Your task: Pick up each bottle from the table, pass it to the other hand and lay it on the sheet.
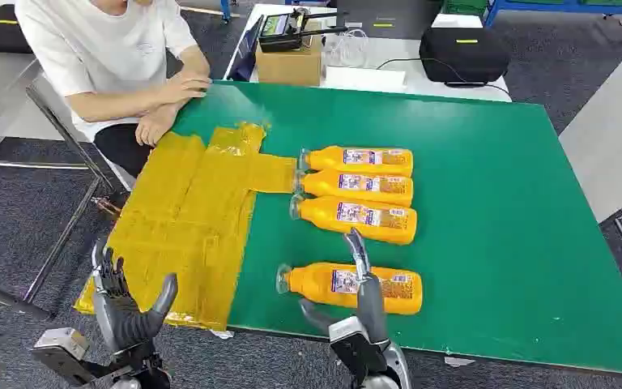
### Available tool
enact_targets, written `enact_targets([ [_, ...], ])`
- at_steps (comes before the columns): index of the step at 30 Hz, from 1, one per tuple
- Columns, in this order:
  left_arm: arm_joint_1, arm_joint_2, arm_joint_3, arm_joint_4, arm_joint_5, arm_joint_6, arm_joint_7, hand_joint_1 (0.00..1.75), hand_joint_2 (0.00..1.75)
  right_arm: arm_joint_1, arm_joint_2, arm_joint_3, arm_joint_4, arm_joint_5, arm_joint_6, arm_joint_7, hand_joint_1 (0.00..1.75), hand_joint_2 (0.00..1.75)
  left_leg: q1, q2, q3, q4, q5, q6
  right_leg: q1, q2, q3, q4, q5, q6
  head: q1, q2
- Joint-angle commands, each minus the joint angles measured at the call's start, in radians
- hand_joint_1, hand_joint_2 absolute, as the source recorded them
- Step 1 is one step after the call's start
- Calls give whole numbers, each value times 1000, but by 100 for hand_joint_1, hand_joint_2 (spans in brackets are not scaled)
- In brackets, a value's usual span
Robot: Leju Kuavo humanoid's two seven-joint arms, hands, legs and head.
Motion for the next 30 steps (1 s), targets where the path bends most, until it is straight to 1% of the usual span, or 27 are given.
enact_targets([
  [1, -48, 10, -88, 65, -16, 37, 3, 0, 175, 87, -101, -58, -146, 77, -73, 66, 0, 175, 0, -3, 2, -2, 0, 4, 1, -3, 4, -3, 0, -4, 0, 0],
  [6, -48, 23, -104, 77, -15, 53, 3, 0, 175, 79, -128, -79, -139, 123, -53, 92, 0, 175, 0, -5, 2, -3, 1, 4, 1, -4, 5, -4, 0, -5, 0, 0],
  [9, -54, 28, -110, 98, -16, 50, 3, 0, 175, 52, -153, -83, -113, 205, -43, 125, 0, 175, 0, 0, 4, -4, 0, 4, 1, 0, 5, -5, 1, -5, 0, 0],
  [10, -56, 27, -112, 101, -16, 49, 3, 0, 175, 46, -161, -89, -110, 208, -42, 126, 0, 175, 0, 1, 4, -4, 0, 5, 2, 1, 4, -5, 1, -6, 0, 0],
  [11, -59, 33, -124, 111, -18, 40, 3, 0, 175, 29, -181, -89, -97, 278, -21, 168, 0, 175, 0, 2, 2, -2, 0, 3, 0, 1, 3, -3, 1, -3, 0, 0],
  [13, -59, 36, -141, 113, -21, 33, 3, 0, 175, 3, -209, -107, -80, 309, -3, 177, 0, 175, 0, 0, 3, -3, 1, 4, 1, 0, 4, -5, 1, -5, 0, 0],
  [16, -69, 43, -159, 130, -23, 32, 3, 0, 175, -36, -232, -148, -50, 329, 59, 208, 0, 175, 0, 2, 4, -4, 1, 5, 1, 1, 5, -6, 2, -6, 0, 0],
  [17, -75, 46, -165, 136, -22, 33, 3, 0, 175, -59, -240, -169, -34, 335, 101, 236, 0, 175, -1, 3, 2, -3, 0, 3, 0, 2, 3, -4, 1, -4, 0, 0],
  [18, -77, 46, -165, 138, -21, 32, 3, 0, 175, -65, -244, -173, -30, 337, 105, 235, 0, 175, 0, 3, 3, -4, 1, 4, 1, 2, 4, -5, 2, -5, 0, 0],
  [19, -77, 46, -165, 138, -21, 32, 3, 0, 175, -65, -244, -173, -30, 337, 105, 235, 0, 175, -1, 2, 2, -2, 1, 3, 0, 1, 2, -3, 1, -3, 0, 0],
  [20, -83, 51, -175, 146, -17, 21, 3, 0, 175, -89, -261, -173, -3, 381, 138, 263, 0, 175, -1, 2, 3, -3, 1, 4, 0, 1, 3, -4, 1, -5, 0, 0],
  [21, -90, 50, -178, 154, -17, 20, 3, 0, 175, -104, -275, -177, 10, 395, 156, 271, 0, 175, -1, 2, 2, -2, 0, 2, 0, 1, 2, -2, 1, -3, 0, 0],
  [22, -95, 48, -181, 159, -17, 20, 3, 0, 175, -110, -278, -185, 16, 394, 157, 271, 0, 175, -1, 2, 3, -3, 1, 3, 0, 1, 3, -4, 1, -4, 0, 0],
  [23, -99, 51, -190, 171, -15, 15, 3, 0, 175, -121, -298, -179, 32, 425, 187, 285, 0, 175, 0, 3, 3, -3, 1, 4, 1, 2, 3, -4, 2, -5, 0, 0],
  [25, -101, 50, -192, 172, -15, 15, 3, 0, 175, -124, -304, -179, 36, 431, 188, 282, 0, 175, -1, 2, 4, -4, 1, 4, 1, 2, 4, -5, 1, -5, 0, 0],
  [26, -103, 51, -198, 174, -15, 15, 3, 0, 175, -133, -316, -170, 43, 474, 180, 283, 0, 175, -1, 2, 2, -2, 0, 2, 0, 1, 2, -2, 0, -3, 0, 0],
  [27, -103, 51, -198, 174, -15, 15, 3, 0, 175, -133, -316, -170, 43, 474, 180, 283, 0, 175, -1, 2, 3, -2, 0, 3, 0, 1, 3, -4, 1, -4, 0, 0],
  [28, -104, 54, -203, 174, -11, 20, 3, 0, 175, -140, -331, -159, 37, 488, 239, 310, 0, 175, -1, 2, 4, -4, 1, 4, 1, 1, 4, -5, 1, -5, 0, 0],
  [29, -104, 54, -203, 174, -11, 20, 3, 0, 175, -140, -331, -159, 37, 488, 239, 310, 0, 175, -1, 3, 2, -2, 0, 3, 0, 1, 3, -3, 1, -3, 0, 0],
  [30, -104, 54, -203, 174, -11, 20, 3, 0, 175, -140, -331, -159, 37, 488, 239, 310, 0, 175, 0, 3, 3, -3, 0, 3, 1, 2, 3, -4, 1, -5, 0, 0],
])
